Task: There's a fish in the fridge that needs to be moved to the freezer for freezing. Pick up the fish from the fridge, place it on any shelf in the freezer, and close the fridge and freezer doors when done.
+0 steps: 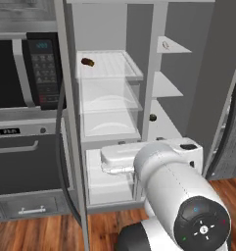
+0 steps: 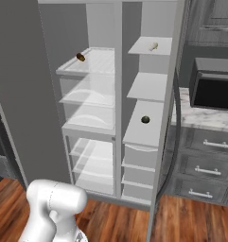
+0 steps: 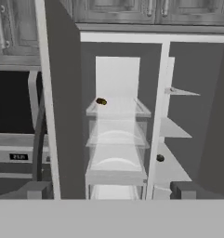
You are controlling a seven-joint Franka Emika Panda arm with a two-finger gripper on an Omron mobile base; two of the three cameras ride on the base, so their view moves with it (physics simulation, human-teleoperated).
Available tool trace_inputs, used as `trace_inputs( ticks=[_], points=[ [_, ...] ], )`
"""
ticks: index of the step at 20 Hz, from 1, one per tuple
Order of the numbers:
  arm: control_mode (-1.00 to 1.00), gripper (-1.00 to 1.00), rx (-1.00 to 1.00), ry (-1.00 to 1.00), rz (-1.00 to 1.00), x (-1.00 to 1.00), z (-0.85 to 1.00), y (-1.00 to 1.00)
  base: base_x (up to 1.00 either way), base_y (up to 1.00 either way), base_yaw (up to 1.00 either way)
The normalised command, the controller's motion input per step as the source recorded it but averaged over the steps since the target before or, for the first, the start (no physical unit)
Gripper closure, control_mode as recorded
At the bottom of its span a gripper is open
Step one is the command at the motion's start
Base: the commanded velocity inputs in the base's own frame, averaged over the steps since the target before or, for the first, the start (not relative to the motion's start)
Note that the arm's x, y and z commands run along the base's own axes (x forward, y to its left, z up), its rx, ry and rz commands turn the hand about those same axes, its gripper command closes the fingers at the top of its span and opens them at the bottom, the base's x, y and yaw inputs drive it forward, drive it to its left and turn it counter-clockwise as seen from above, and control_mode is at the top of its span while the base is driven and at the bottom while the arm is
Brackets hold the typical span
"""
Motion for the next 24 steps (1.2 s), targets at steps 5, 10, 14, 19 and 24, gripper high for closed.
trace_inputs(
  ticks=[5,10,14,19,24],
  points=[
    [-1.0,-1.0,0.0,-0.06,-0.03,0.59,-0.64,0.69,0.0,0.0,0.0],
    [-1.0,-1.0,0.0,-0.09,-0.04,0.44,-0.56,0.66,0.0,0.0,0.0],
    [-1.0,-1.0,0.14,-0.17,-0.03,0.25,-0.51,0.26,0.0,0.0,0.0],
    [-1.0,-1.0,0.18,-0.02,-0.03,0.52,-0.64,0.25,0.0,0.0,0.0],
    [-1.0,-1.0,0.05,0.0,-0.01,0.48,-0.36,0.62,0.0,0.0,0.0]
  ],
)
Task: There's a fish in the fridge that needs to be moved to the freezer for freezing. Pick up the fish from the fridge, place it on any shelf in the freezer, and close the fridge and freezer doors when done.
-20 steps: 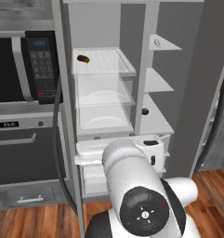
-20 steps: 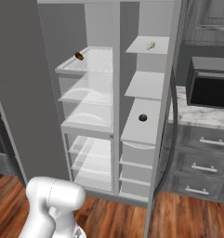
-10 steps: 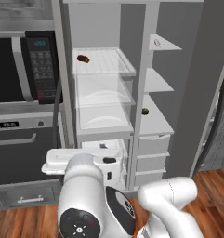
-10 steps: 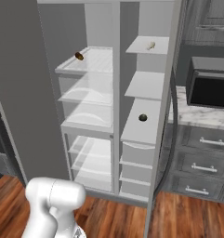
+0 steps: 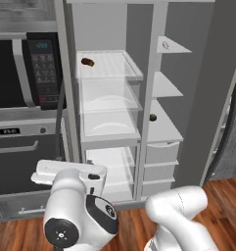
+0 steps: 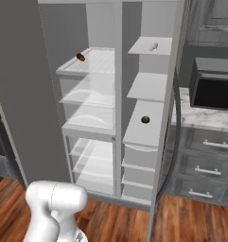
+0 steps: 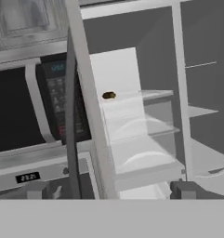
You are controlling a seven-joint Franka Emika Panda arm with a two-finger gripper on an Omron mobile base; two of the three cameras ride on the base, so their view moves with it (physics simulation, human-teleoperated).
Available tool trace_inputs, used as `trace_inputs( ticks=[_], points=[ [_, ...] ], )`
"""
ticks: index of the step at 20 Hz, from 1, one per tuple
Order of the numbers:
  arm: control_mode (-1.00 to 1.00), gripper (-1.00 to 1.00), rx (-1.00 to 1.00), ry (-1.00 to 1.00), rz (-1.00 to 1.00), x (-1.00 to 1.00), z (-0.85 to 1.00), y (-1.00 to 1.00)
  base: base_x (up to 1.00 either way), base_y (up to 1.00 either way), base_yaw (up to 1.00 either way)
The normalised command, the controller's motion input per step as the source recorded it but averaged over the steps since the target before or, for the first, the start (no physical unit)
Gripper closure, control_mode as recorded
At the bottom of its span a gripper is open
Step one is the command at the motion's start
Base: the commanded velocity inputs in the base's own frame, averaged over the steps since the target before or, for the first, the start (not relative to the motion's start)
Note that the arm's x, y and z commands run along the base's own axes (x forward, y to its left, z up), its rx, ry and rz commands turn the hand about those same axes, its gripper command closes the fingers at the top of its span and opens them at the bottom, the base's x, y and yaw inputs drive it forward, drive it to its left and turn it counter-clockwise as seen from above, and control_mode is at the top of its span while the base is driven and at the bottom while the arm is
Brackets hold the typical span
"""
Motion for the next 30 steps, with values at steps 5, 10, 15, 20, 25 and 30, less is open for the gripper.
trace_inputs(
  ticks=[5,10,15,20,25,30],
  points=[
    [-1.0,-1.0,0.0,0.01,-0.06,0.58,-0.47,0.7,0.0,0.0,0.0],
    [-1.0,-1.0,-0.02,0.05,-0.09,0.46,-0.32,0.58,0.0,0.0,0.0],
    [-1.0,-1.0,-0.03,0.01,-0.12,0.42,-0.27,0.22,0.0,0.0,0.0],
    [-1.0,-1.0,-0.05,0.03,-0.02,0.46,-0.32,0.0,0.0,0.0,0.0],
    [-1.0,-1.0,-0.07,0.03,0.0,0.52,-0.41,0.01,0.0,0.0,0.0],
    [-1.0,-1.0,-0.08,0.04,0.0,0.47,-0.42,0.0,0.0,0.0,0.0]
  ],
)
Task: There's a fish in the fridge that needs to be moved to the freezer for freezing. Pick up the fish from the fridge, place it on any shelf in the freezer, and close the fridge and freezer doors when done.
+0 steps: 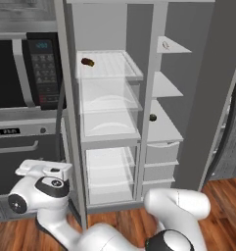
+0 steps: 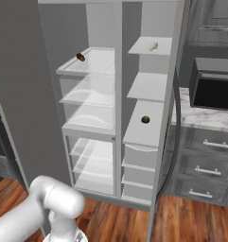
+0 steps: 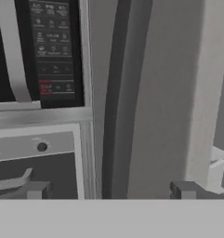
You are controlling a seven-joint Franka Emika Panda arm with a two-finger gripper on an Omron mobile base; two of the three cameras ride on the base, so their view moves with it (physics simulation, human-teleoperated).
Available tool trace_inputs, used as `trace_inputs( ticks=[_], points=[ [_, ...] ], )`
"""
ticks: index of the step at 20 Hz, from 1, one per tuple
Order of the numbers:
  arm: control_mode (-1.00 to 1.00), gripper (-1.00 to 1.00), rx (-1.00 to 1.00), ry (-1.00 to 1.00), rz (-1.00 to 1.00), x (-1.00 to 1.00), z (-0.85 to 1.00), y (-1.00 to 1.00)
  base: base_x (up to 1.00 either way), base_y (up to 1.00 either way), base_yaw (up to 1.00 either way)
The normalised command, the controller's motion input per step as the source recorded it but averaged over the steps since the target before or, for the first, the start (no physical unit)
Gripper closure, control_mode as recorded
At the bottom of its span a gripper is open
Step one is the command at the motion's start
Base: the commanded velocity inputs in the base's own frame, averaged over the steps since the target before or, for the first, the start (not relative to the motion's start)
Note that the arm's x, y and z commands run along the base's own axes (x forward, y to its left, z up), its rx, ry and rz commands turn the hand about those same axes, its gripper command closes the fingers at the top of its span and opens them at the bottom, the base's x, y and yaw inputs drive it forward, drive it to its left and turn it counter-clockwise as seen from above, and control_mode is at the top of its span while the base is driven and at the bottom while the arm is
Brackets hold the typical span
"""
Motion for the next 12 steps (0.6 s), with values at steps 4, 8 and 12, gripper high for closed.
trace_inputs(
  ticks=[4,8,12],
  points=[
    [-1.0,-1.0,-0.07,0.03,0.0,0.43,-0.36,0.0,0.0,0.0,0.0],
    [-1.0,-1.0,-0.06,0.04,0.0,0.46,-0.35,0.0,0.0,0.0,0.0],
    [-1.0,-1.0,-0.04,0.04,-0.02,0.39,-0.26,-0.04,0.0,0.0,0.0]
  ],
)
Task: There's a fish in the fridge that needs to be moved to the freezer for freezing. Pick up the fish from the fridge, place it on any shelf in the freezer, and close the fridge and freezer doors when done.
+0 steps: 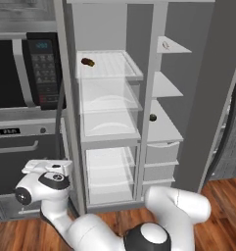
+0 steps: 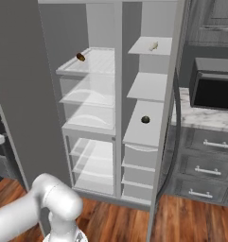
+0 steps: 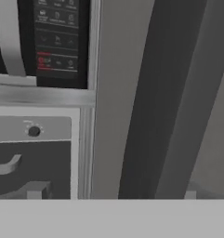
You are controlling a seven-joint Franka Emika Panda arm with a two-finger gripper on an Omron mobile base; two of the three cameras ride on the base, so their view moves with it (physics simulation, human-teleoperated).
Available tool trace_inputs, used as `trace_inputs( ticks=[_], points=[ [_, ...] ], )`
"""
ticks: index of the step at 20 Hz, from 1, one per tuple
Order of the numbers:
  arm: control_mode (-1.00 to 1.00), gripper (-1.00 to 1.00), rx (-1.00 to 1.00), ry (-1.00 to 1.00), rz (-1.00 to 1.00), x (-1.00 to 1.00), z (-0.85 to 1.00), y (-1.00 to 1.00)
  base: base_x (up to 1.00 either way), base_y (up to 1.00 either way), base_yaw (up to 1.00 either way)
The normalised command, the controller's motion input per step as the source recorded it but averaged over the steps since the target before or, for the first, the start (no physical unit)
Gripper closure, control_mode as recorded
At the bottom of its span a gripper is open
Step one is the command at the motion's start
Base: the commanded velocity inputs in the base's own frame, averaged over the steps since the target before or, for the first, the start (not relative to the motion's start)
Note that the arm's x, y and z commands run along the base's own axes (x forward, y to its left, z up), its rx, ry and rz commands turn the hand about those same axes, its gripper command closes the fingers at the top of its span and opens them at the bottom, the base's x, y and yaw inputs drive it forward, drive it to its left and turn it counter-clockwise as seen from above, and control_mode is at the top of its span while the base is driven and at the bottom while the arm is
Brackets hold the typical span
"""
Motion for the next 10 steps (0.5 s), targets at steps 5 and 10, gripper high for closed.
trace_inputs(
  ticks=[5,10],
  points=[
    [-1.0,-1.0,-0.04,0.03,-0.07,0.34,-0.23,-0.15,0.0,0.0,0.0],
    [-1.0,-1.0,-0.01,0.02,-0.08,0.24,-0.16,-0.36,0.0,0.0,0.0]
  ],
)
